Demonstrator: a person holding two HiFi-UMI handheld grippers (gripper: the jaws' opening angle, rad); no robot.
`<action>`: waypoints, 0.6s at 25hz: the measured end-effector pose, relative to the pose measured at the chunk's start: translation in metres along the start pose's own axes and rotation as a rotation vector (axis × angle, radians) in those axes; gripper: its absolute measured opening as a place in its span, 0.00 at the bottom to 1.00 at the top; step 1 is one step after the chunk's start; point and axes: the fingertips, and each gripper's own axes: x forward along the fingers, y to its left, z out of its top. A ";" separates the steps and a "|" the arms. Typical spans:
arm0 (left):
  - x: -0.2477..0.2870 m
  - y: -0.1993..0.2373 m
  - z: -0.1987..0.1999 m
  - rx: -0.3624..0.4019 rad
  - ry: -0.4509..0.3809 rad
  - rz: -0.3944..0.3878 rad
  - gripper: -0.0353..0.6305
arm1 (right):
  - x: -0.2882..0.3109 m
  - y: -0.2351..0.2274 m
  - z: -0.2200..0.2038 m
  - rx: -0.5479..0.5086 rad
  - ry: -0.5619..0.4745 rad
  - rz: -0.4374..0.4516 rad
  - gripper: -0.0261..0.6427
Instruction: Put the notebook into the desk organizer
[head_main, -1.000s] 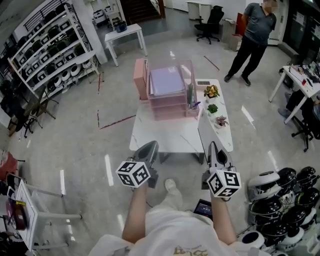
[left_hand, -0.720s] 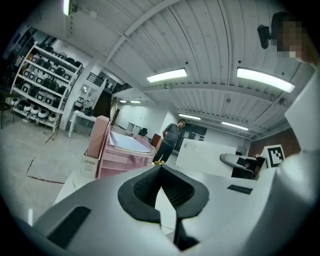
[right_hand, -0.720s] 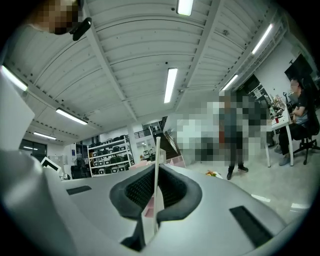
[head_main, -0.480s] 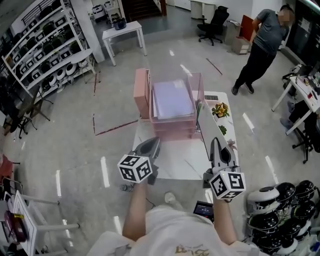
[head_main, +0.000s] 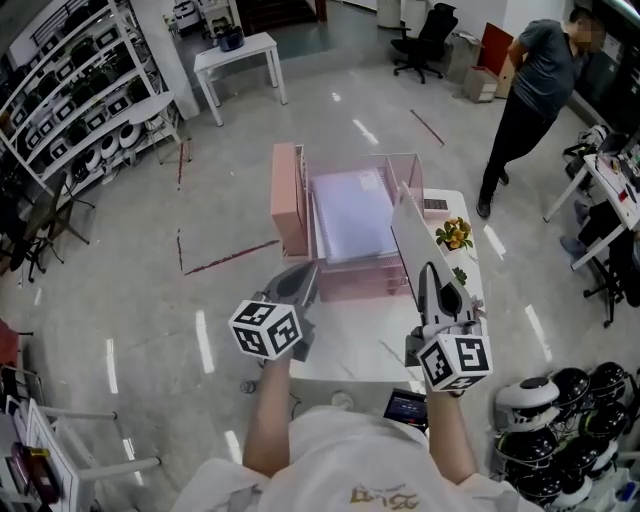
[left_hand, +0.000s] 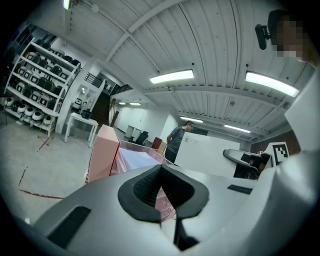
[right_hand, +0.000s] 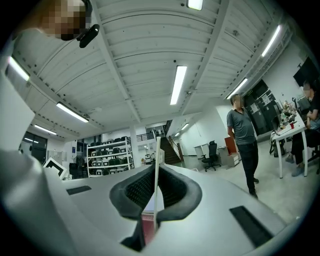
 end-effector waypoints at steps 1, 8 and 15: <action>0.002 0.004 0.000 -0.002 0.003 -0.002 0.08 | 0.005 0.002 -0.002 -0.015 0.005 -0.001 0.07; 0.011 0.017 -0.003 -0.007 0.021 -0.006 0.08 | 0.026 0.001 -0.010 -0.086 0.031 -0.012 0.07; 0.015 0.025 -0.003 -0.003 0.022 0.003 0.08 | 0.043 0.001 -0.024 -0.142 0.064 -0.008 0.07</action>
